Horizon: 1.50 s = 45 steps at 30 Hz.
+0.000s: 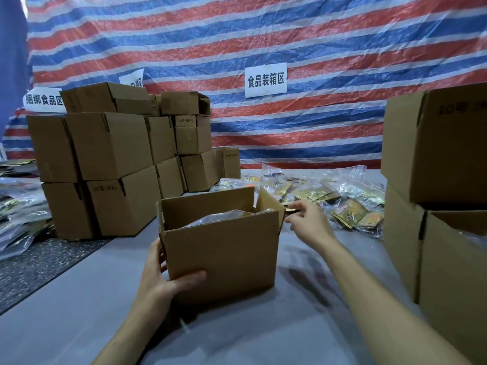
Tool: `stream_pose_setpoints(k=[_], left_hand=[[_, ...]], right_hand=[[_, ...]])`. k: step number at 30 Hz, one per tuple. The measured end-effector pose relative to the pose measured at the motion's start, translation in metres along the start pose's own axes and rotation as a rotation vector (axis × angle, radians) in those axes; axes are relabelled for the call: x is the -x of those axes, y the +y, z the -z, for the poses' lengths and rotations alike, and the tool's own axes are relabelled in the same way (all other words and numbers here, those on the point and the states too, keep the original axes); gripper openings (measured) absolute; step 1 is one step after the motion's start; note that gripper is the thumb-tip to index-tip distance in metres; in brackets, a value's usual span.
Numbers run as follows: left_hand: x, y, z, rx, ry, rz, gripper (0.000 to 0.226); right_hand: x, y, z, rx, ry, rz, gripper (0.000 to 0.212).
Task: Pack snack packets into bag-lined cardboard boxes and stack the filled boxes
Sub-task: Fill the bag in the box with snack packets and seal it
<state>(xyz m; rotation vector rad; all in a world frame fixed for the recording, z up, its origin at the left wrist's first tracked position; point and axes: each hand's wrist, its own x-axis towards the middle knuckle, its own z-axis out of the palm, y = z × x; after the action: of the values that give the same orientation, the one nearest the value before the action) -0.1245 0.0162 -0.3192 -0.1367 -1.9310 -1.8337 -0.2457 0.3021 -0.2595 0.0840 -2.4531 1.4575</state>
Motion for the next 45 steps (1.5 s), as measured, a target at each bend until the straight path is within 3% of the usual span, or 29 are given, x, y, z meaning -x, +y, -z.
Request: stream_pose_setpoints(k=[4,7,10,15,22,27,30,33,36,39,42,45], left_hand=[[-0.005,-0.003,0.006,0.034,0.05,-0.007,0.115],[-0.007,-0.006,0.009,0.054,0.09,-0.009,0.119],[-0.011,-0.008,0.011,0.076,0.087,0.017,0.131],[-0.011,-0.009,0.009,0.067,0.063,0.011,0.126],[-0.013,-0.01,0.01,0.073,0.045,0.024,0.12],[-0.013,-0.01,0.011,0.076,0.036,0.034,0.125],[-0.014,-0.01,0.01,0.078,0.03,0.043,0.125],[-0.013,-0.009,0.009,0.084,0.027,0.034,0.122],[-0.011,-0.01,0.007,0.078,0.027,0.023,0.123],[-0.011,-0.009,0.007,0.072,0.024,0.009,0.121],[-0.01,-0.008,0.006,0.07,0.015,0.006,0.12],[-0.01,-0.007,0.006,0.075,0.013,0.009,0.121]], right_hand=[[0.002,0.017,-0.03,-0.229,-0.09,-0.056,0.024],[0.005,0.014,-0.057,-0.633,-0.242,-0.257,0.025],[0.004,0.014,-0.071,-0.786,-0.269,-0.363,0.03],[-0.007,0.008,-0.068,-0.708,-0.295,-0.39,0.045],[-0.009,0.006,-0.064,-0.742,-0.269,-0.437,0.034],[-0.007,0.001,-0.04,-0.632,-0.119,-0.537,0.028],[-0.016,-0.006,-0.001,-0.447,-0.103,-0.575,0.024],[-0.019,-0.011,0.03,-0.244,-0.039,-0.552,0.024],[-0.02,-0.009,0.039,-0.174,0.141,-0.453,0.02],[-0.021,-0.006,0.033,-0.136,0.136,-0.407,0.031],[-0.021,-0.005,0.024,-0.035,0.033,-0.391,0.065],[-0.024,-0.002,0.023,0.037,0.007,-0.358,0.073]])
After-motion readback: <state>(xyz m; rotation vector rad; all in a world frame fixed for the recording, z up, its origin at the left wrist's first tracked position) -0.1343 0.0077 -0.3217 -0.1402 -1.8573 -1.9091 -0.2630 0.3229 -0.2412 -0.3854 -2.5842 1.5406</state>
